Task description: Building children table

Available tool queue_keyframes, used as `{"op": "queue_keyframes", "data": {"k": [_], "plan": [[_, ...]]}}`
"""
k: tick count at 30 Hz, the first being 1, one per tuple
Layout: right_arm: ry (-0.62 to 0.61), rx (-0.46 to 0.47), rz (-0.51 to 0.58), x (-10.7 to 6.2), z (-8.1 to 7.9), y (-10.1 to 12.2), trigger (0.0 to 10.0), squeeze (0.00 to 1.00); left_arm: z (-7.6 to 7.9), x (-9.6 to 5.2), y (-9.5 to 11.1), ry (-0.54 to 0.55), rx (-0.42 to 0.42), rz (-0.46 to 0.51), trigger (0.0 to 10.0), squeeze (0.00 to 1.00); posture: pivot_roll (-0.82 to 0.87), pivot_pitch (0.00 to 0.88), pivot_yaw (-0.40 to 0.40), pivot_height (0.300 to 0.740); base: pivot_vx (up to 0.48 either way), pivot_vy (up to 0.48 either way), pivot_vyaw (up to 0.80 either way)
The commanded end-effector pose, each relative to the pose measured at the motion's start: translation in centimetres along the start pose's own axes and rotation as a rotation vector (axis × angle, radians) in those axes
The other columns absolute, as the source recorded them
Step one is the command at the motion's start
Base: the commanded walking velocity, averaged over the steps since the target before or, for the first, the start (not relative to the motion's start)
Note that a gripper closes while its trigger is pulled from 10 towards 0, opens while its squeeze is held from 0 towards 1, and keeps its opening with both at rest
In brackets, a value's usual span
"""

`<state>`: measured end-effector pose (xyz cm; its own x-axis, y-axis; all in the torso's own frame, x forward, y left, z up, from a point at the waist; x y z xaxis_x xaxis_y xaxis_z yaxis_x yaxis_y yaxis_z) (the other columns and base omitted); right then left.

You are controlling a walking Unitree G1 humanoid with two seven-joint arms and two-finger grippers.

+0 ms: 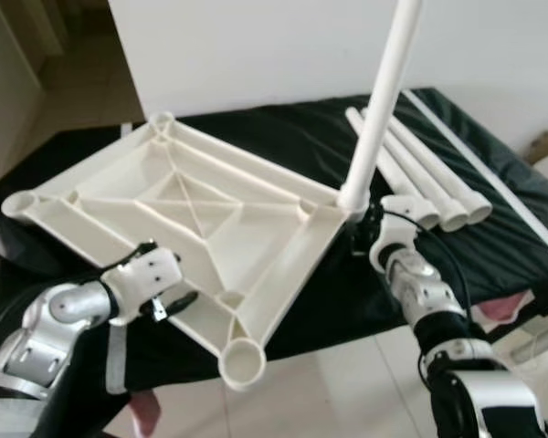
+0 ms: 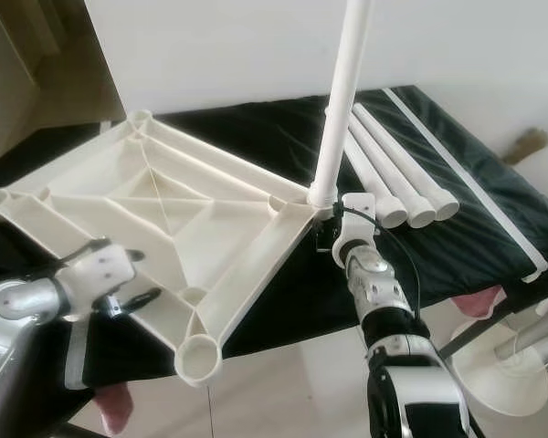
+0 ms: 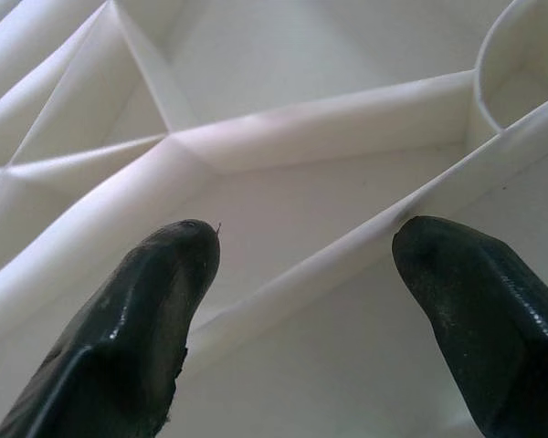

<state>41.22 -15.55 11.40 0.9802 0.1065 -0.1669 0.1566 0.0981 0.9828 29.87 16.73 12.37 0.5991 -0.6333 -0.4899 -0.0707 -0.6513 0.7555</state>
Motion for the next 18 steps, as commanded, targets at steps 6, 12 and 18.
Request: {"op": "queue_keyframes", "data": {"k": [6,12,18], "plan": [[0.054,-0.016,0.030,0.6,-2.2,0.8,10.0,0.00,2.5,2.1,-0.3,-0.095,-0.024,-0.006,10.0,0.00,0.09,0.041,-0.041,0.740,0.000,0.000,0.00],[0.046,0.002,0.101,0.3,-1.7,1.4,10.0,0.00,-0.3,0.9,0.4,0.008,-0.073,0.045,10.0,0.00,0.10,0.050,-0.038,0.740,0.000,0.000,0.00],[0.027,0.001,0.210,-1.0,-0.3,2.0,10.0,0.00,-3.1,-1.4,1.6,0.072,-0.182,0.165,10.0,0.00,0.09,0.061,-0.030,0.740,0.000,0.000,0.00]]}}
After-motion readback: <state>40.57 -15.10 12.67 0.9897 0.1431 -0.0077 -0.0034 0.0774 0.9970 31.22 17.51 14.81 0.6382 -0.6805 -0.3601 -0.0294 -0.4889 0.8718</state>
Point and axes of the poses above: a point about 5 cm out from each wrist's last joint towards the gripper, its own x axis pointing out of the wrist towards the gripper, its own y axis along the axis of the wrist's last joint, z = x × y, the point moved 4 cm from there along x, pointing out of the wrist towards the gripper, and after that the axes turned 5 degrees about -x, right-handed, at the moved point
